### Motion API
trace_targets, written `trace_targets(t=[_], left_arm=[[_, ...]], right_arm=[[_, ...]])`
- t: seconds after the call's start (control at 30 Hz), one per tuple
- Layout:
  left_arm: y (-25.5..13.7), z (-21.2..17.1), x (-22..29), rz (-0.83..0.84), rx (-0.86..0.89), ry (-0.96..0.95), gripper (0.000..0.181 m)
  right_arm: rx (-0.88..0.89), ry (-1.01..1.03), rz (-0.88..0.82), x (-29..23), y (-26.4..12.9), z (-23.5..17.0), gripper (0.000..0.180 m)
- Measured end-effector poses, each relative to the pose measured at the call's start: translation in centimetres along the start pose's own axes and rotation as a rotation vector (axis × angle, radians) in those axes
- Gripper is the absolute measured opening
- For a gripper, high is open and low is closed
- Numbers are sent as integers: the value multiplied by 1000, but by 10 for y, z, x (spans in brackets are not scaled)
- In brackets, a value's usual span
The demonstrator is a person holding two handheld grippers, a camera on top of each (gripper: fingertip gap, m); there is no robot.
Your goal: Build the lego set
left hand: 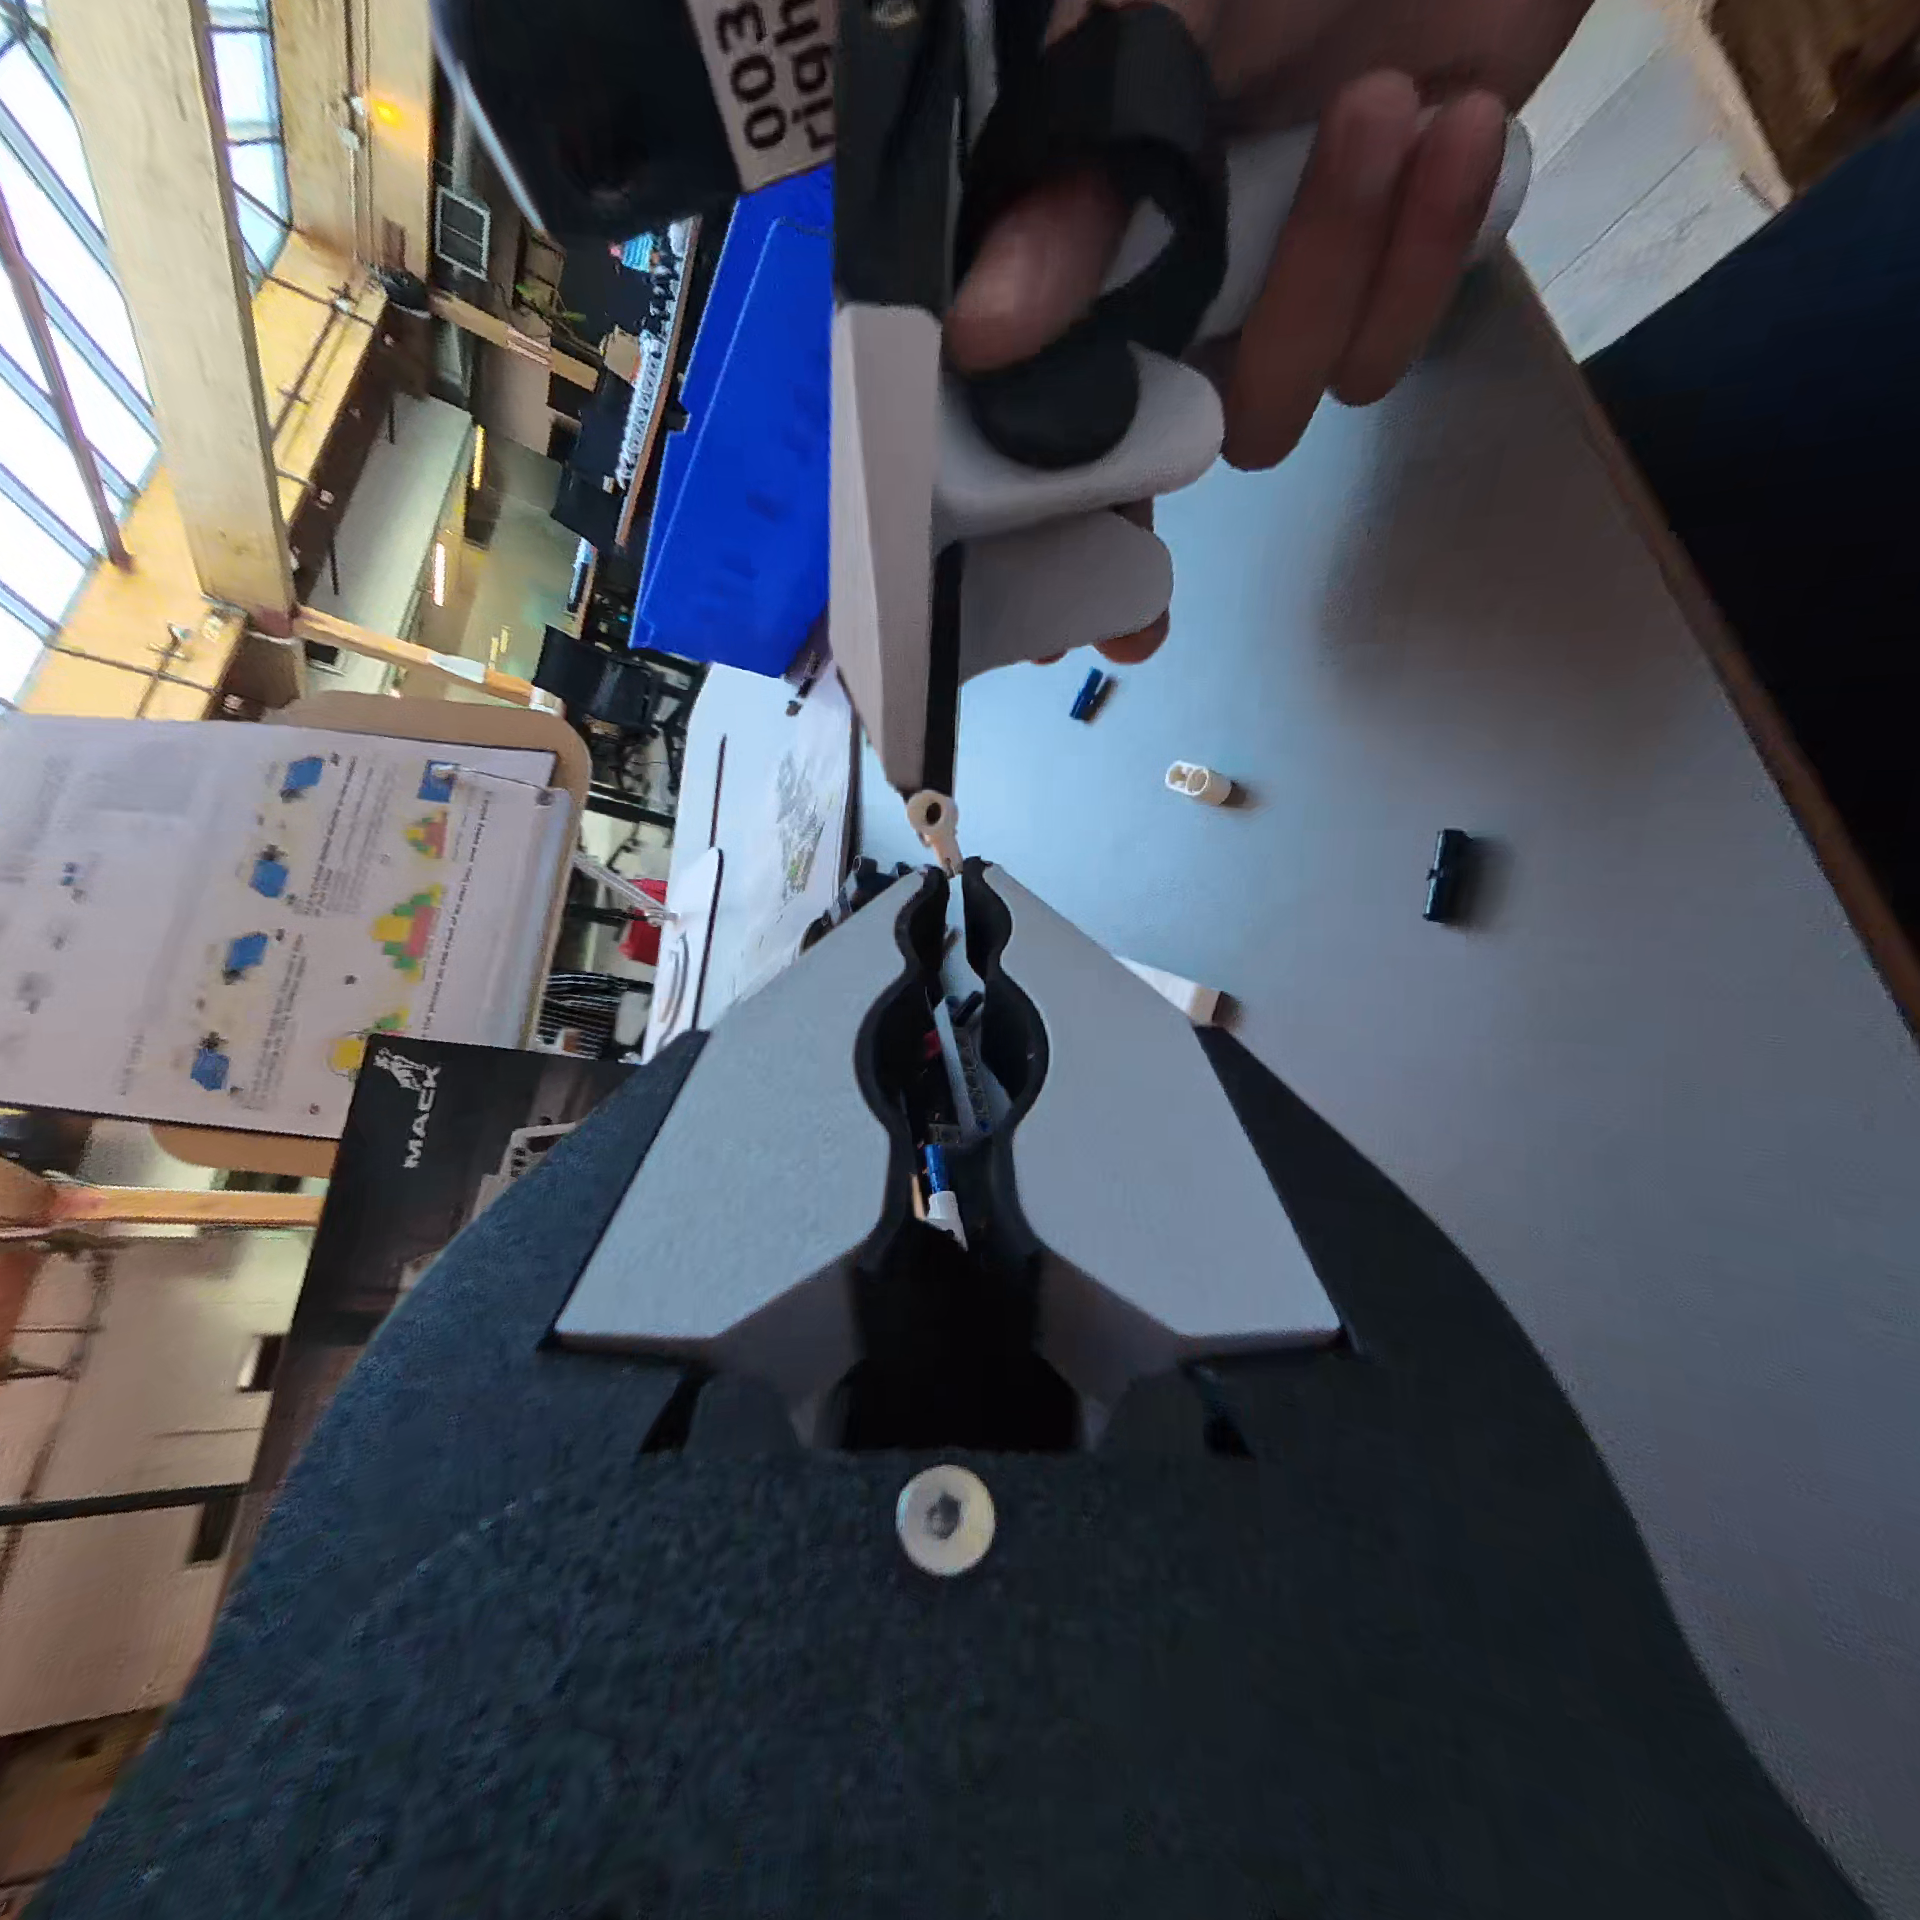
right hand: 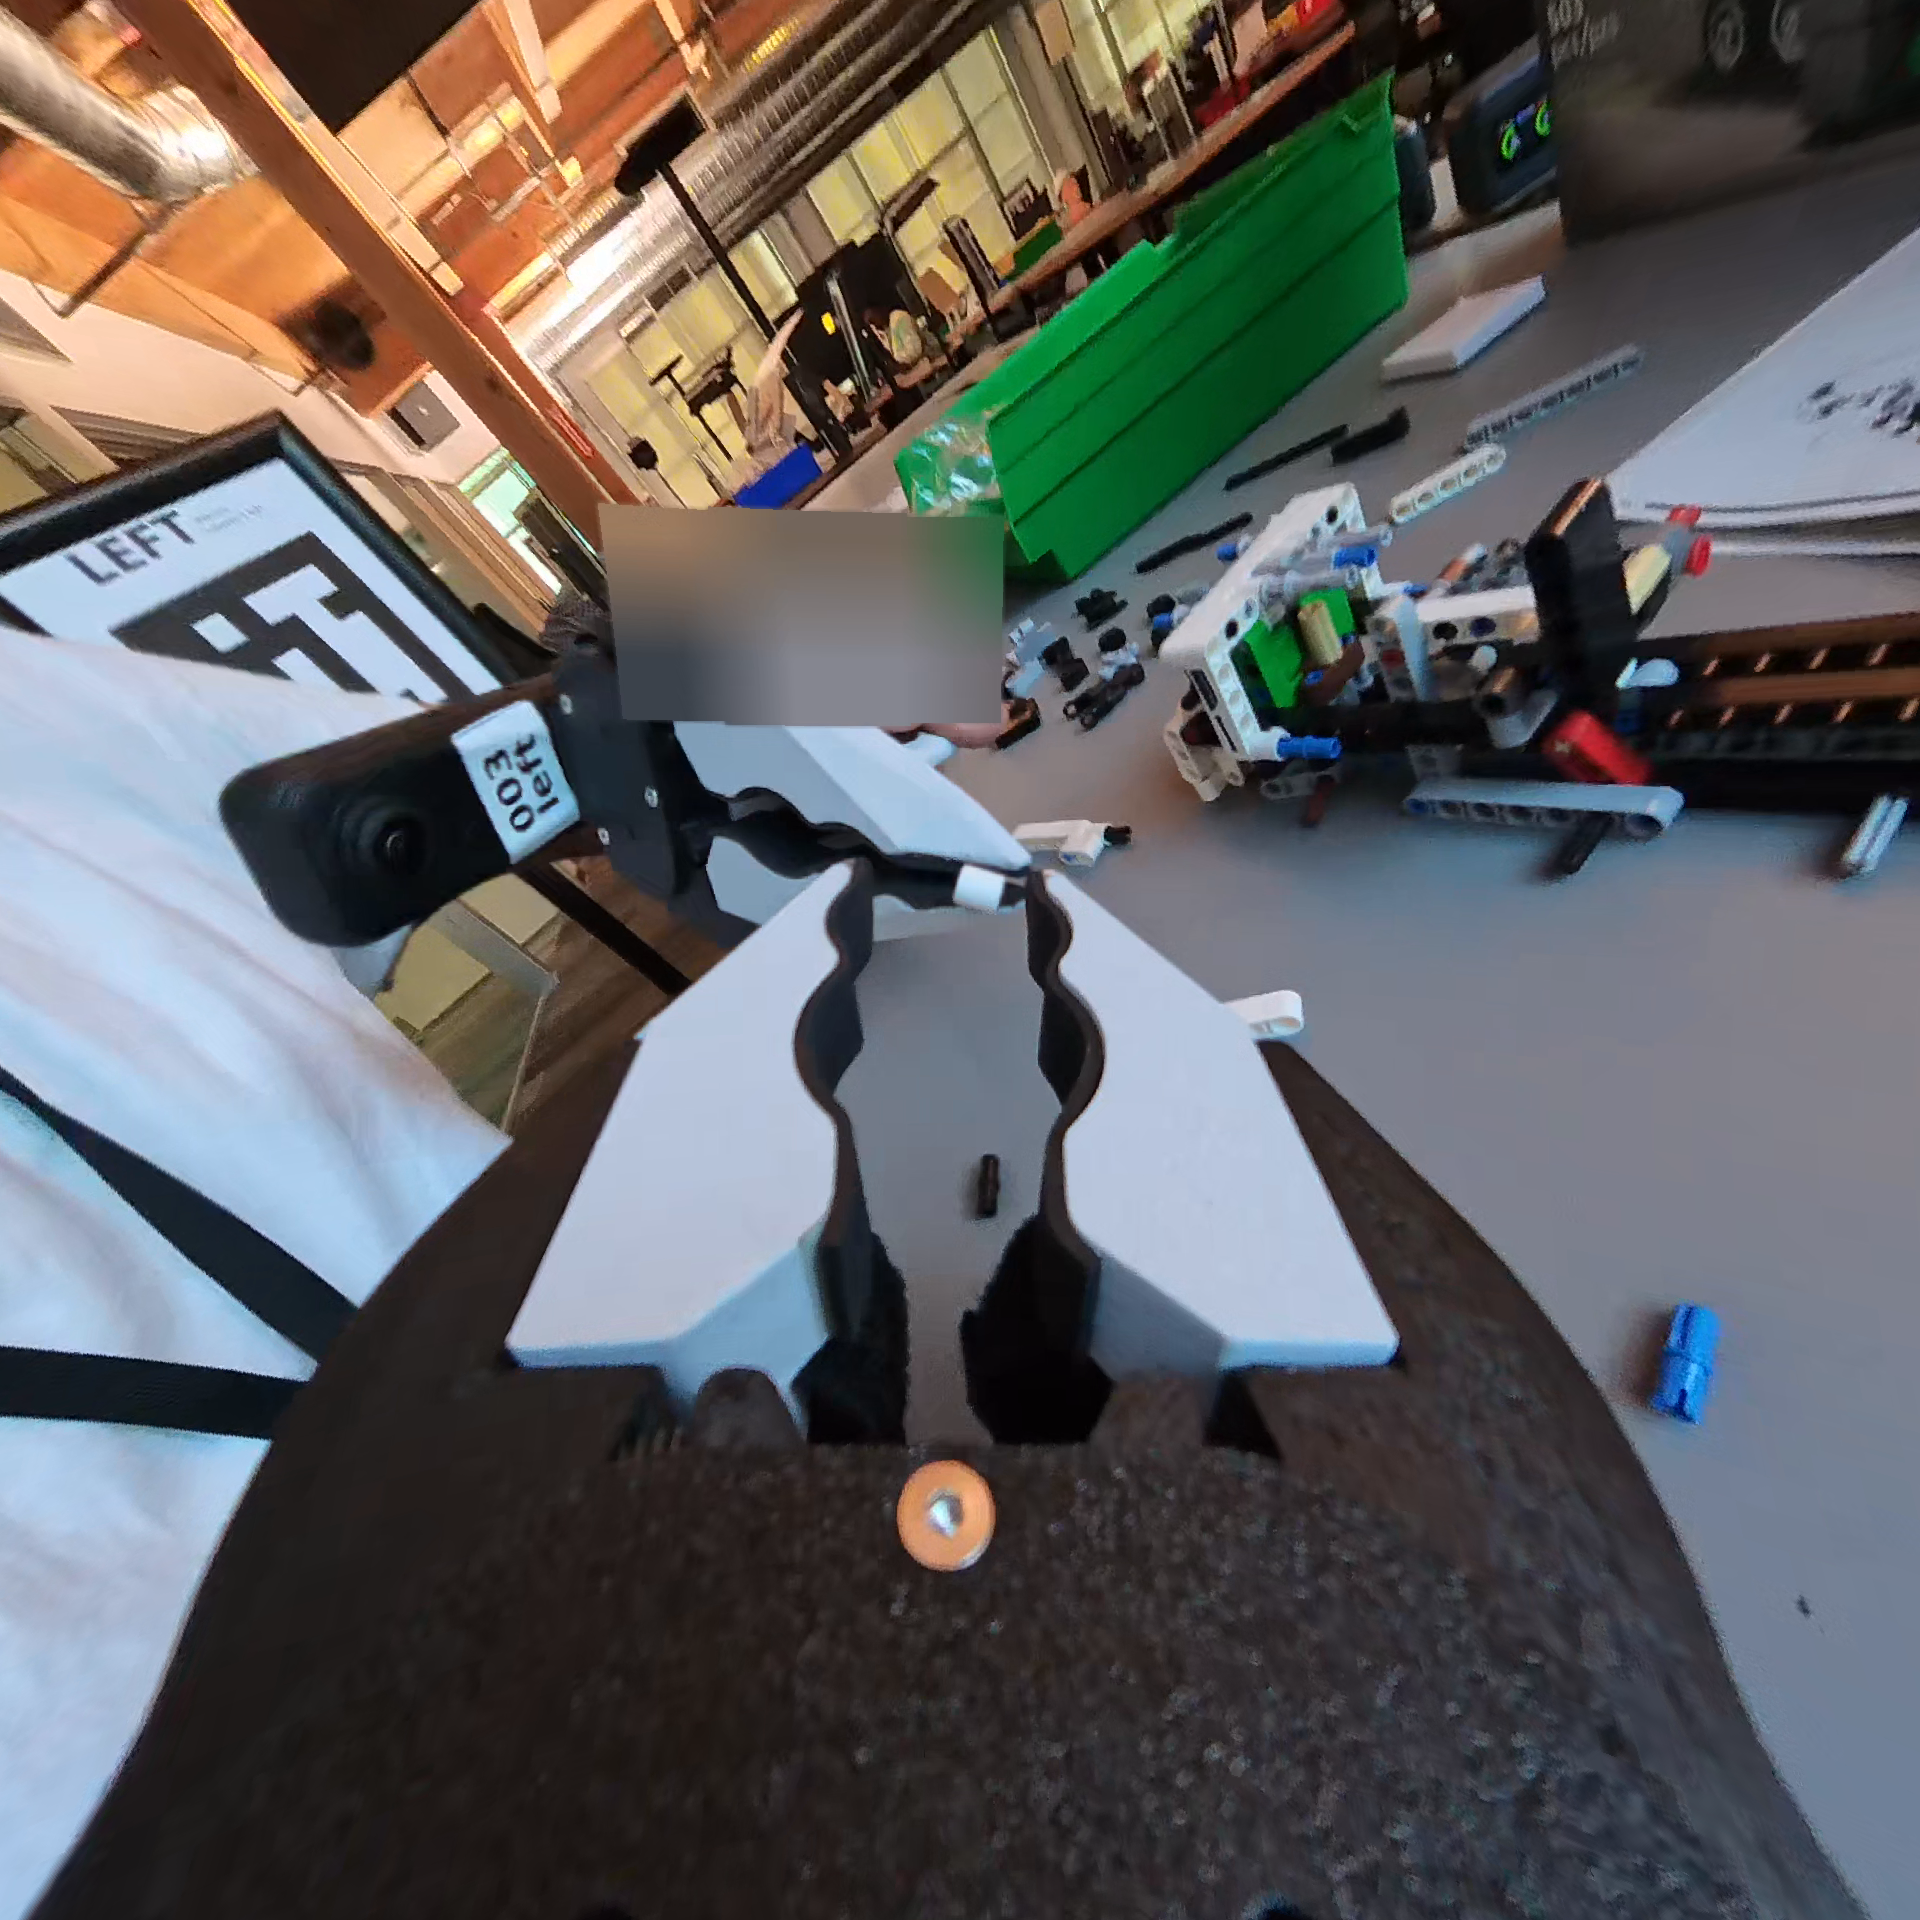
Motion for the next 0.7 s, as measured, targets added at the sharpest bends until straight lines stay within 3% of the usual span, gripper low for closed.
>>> trace_targets(t=[0.13, 0.57, 0.7], left_arm=[[5, -4, 9, 26, 13, 9, 0], [3, -13, 10, 26, 13, -106, 0], [7, -15, 7, -6, 4, -199, 2]], right_arm=[[-15, -1, -42, 6, 6, -1, 8], [-50, 15, -66, 9, 11, 0, 7], [-10, -1, -145, 6, 14, 1, 6]])
Point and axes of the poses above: each gripper's, where its closed fingertips meet, y out along the fingers, z out of its top, x = y × z across the jaws, the point moved 10 cm from there along -y, back along the fingers, and after that the axes turned 13 degrees about -x, right-handed, at the moved point
